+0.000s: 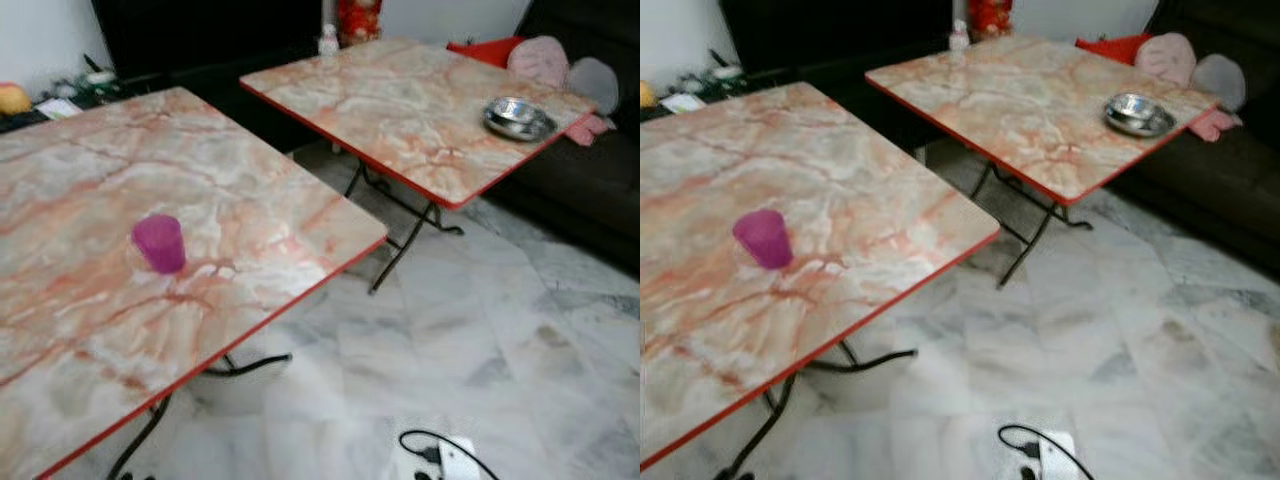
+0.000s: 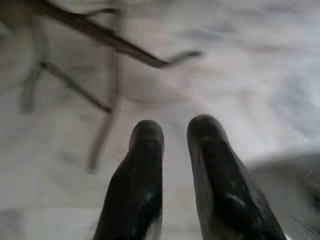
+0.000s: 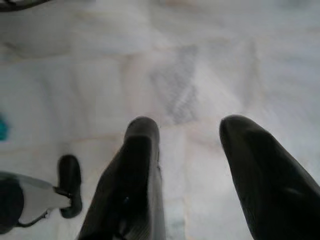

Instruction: Setting the table

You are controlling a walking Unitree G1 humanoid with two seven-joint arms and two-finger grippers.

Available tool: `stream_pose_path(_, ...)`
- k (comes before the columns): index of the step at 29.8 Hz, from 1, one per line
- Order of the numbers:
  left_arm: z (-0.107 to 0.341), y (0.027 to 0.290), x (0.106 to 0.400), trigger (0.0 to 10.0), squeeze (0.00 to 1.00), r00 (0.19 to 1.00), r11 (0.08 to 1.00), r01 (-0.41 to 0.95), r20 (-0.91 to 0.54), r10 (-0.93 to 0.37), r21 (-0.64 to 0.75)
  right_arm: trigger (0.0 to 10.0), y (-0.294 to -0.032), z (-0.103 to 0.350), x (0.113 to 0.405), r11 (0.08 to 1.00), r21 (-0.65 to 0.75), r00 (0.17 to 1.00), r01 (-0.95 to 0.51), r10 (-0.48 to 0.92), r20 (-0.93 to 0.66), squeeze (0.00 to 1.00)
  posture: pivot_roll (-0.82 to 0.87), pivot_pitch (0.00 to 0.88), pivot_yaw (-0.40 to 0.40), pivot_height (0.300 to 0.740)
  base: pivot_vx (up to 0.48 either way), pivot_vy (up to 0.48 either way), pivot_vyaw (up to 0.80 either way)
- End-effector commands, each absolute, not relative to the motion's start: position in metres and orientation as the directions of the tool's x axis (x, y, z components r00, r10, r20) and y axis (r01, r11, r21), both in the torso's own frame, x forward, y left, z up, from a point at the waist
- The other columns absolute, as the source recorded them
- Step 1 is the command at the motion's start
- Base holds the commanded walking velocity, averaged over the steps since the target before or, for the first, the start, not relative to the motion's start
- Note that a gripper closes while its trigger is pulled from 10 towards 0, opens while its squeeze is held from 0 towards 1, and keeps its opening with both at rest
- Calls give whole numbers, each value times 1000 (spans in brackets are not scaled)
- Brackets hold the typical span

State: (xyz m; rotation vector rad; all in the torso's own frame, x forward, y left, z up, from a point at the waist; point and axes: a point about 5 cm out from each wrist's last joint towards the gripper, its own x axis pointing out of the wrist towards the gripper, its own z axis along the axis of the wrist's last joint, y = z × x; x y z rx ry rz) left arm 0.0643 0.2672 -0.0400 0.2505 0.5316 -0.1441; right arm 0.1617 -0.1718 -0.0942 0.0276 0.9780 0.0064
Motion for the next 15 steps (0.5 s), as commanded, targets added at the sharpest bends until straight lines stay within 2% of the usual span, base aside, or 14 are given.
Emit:
stream_pose_path(1,1,269,59,10000,0,909,946,227,-398,-121,232,10000,-182,-96,156,1000,4,538,3,2,-843,0,323,0,-90,740,0,0,0)
stream_pose_path(2,21,264,54,10000,0,927,944,231,-347,-141,234,10000,-183,-96,156,1000,0,537,0,0,-844,0,347,0,-99,740,0,0,0)
stream_pose_path(6,42,254,48,10000,0,942,939,241,-290,-167,244,10000,-186,-95,157,1000,-7,537,-7,-2,-844,0,371,0,-108,740,0,0,0)
stream_pose_path(10,77,241,53,10000,0,969,937,214,-180,-169,275,10000,-190,-95,157,1000,-13,539,26,-25,-842,0,421,0,-124,740,0,0,0)
stream_pose_path(14,100,227,74,10000,0,974,931,223,-98,-202,290,10000,-190,-94,158,1000,-13,539,28,-26,-842,0,421,0,-127,740,0,0,0)
stream_pose_path(15,106,231,99,10000,0,980,936,199,-40,-196,289,10000,-190,-94,158,999,-11,540,33,-27,-841,0,410,0,-124,740,0,0,0)
